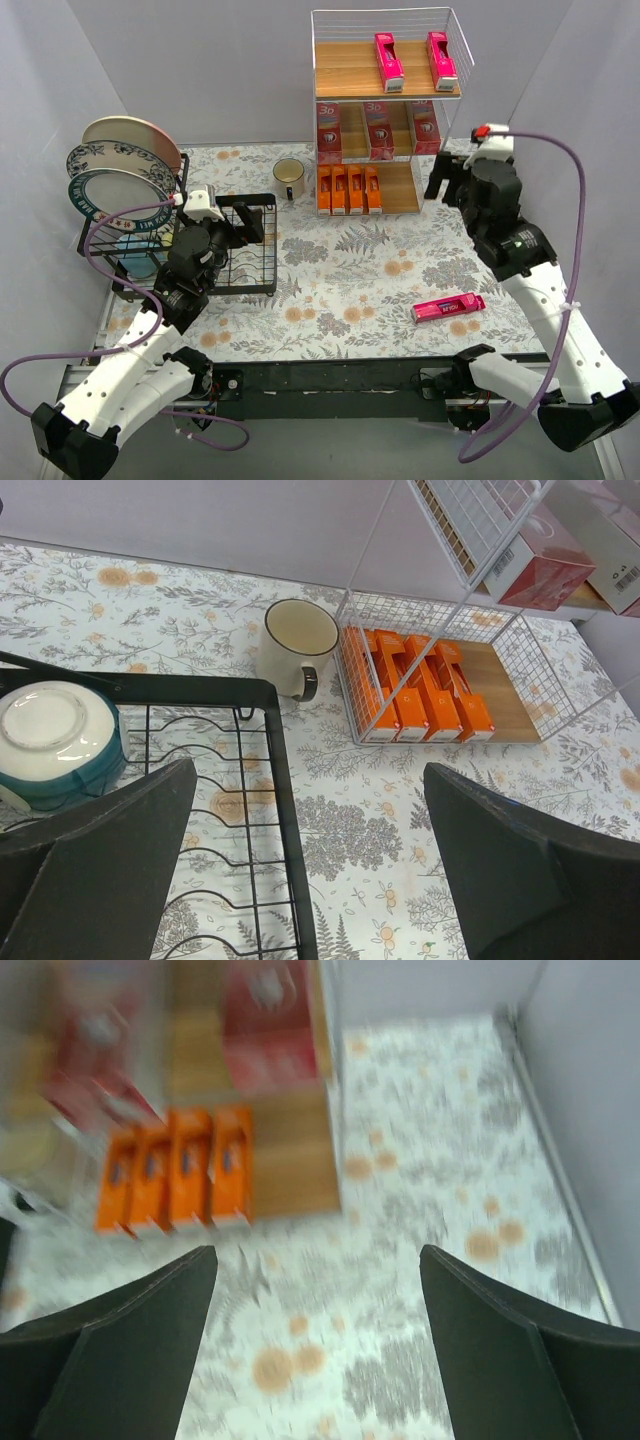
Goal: Place and organize the toothpastes onto the shelf
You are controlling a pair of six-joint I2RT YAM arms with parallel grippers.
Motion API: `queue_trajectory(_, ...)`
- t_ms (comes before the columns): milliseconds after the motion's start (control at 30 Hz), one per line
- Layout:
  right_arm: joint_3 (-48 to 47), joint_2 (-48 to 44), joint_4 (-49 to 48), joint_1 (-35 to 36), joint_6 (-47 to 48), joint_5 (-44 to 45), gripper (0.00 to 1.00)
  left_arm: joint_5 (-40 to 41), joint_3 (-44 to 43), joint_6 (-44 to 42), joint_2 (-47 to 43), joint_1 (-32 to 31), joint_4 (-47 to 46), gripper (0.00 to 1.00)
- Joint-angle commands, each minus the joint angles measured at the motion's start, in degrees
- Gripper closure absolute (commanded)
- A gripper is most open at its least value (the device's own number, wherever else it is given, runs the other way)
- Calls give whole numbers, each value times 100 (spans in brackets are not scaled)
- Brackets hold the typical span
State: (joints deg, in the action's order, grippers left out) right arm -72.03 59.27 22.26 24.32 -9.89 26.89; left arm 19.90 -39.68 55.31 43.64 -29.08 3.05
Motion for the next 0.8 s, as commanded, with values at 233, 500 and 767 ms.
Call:
queue_trajectory(233,3130,-943,1896,-743,-2982,-237,4,-109,-57,-38,-268,25,47,2)
queue_trajectory(500,4047,-811,1905,-1008,-3967,-475,2,-171,-13,-64,-321,25,-15,2)
queue_trajectory(767,4574,-153,1079,-1280,-4100,-1204,3,-127,13,-90,-58,25,-41,2)
